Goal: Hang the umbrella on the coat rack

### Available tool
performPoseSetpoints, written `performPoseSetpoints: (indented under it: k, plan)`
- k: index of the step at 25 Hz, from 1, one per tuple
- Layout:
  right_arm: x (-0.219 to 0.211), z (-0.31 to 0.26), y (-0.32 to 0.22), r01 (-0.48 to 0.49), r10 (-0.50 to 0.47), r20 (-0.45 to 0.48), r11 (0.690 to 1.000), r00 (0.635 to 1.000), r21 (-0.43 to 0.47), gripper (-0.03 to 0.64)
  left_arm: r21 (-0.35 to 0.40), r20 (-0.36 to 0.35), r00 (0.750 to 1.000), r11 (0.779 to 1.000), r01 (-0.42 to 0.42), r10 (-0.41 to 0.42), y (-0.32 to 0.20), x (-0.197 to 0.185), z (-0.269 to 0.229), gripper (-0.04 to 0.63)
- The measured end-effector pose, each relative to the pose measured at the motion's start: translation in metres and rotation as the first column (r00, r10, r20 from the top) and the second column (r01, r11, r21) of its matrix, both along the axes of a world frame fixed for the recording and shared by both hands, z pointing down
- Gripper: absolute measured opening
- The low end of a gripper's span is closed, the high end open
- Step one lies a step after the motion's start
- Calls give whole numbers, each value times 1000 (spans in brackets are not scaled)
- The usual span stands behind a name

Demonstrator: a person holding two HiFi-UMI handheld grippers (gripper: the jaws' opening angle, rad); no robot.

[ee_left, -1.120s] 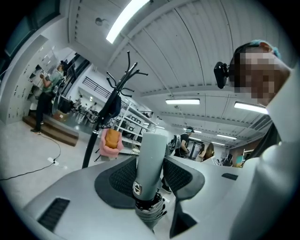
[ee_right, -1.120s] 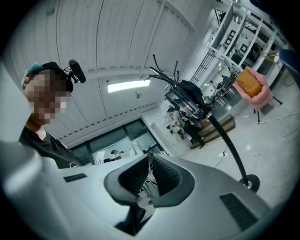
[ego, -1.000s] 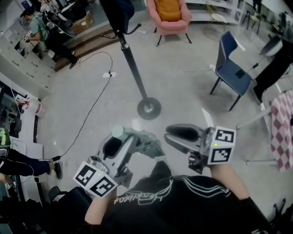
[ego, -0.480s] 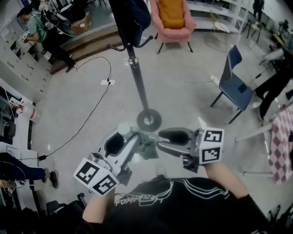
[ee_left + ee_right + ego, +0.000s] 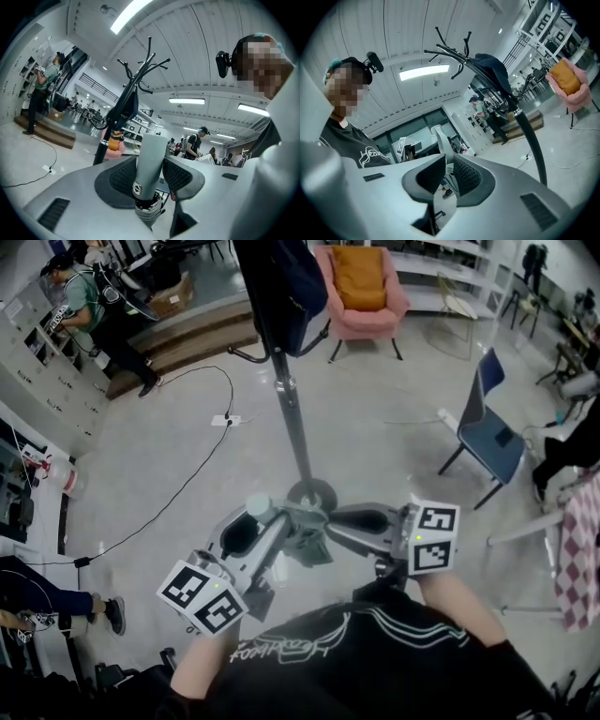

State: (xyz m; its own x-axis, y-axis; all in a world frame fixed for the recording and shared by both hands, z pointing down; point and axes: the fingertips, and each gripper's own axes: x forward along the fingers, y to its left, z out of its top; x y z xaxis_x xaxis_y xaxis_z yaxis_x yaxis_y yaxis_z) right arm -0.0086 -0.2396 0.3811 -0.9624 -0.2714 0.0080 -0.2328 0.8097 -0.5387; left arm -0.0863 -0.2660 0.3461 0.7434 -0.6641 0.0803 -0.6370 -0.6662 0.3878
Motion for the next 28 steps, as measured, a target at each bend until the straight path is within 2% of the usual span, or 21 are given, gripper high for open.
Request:
performPoseSetpoints:
  k: [14, 28]
  plan:
    - [12, -16, -79, 14, -15, 24, 1000, 1000, 9, 60, -50, 26, 997, 996, 80, -79, -61, 4, 15, 170]
    - [9, -32, -172, 32, -32, -3, 999, 999, 38, 60, -44, 52, 980, 980, 196, -194, -140, -3, 23, 170]
